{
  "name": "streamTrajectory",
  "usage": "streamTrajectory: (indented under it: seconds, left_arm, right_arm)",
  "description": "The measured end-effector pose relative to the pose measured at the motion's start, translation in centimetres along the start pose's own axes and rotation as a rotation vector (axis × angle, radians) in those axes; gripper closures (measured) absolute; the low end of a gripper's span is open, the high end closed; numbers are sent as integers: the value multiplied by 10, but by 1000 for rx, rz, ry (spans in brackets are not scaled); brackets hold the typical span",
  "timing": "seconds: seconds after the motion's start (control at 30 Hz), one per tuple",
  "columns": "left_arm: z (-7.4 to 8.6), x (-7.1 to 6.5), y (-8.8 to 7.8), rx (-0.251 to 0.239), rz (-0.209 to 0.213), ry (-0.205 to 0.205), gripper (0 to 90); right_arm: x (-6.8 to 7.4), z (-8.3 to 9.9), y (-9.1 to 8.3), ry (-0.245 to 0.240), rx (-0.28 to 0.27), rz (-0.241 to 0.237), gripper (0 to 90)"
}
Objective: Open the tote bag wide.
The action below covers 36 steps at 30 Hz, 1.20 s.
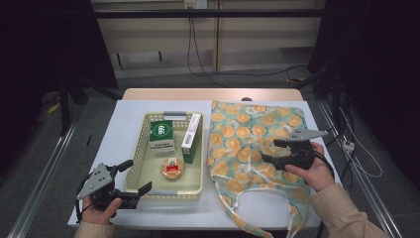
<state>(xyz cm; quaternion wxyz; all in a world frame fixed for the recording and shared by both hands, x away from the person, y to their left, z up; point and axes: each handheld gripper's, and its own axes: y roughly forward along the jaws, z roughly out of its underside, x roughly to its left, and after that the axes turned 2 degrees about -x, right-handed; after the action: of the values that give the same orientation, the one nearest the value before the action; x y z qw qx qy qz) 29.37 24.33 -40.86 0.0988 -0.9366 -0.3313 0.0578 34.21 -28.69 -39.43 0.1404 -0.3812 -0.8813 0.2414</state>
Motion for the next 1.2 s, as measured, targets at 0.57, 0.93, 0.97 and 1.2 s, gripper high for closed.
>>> streamTrajectory:
  seconds: [0.57, 0.93, 0.97, 1.2]
  left_arm:
    - [0, -1, 0, 0, 0, -6, 33]
    - [0, 0, 1, 7, 8, -6, 33]
    - [0, -1, 1, 5, 6, -5, 33]
    - [0, -2, 2, 4, 4, -4, 33]
  right_arm:
    - [48, 46, 25, -99, 122, -191, 427]
    - [55, 58, 36, -158, 166, -148, 342]
    - [55, 57, 36, -159, 167, -152, 374]
    - [54, 56, 34, -161, 161, -169, 652]
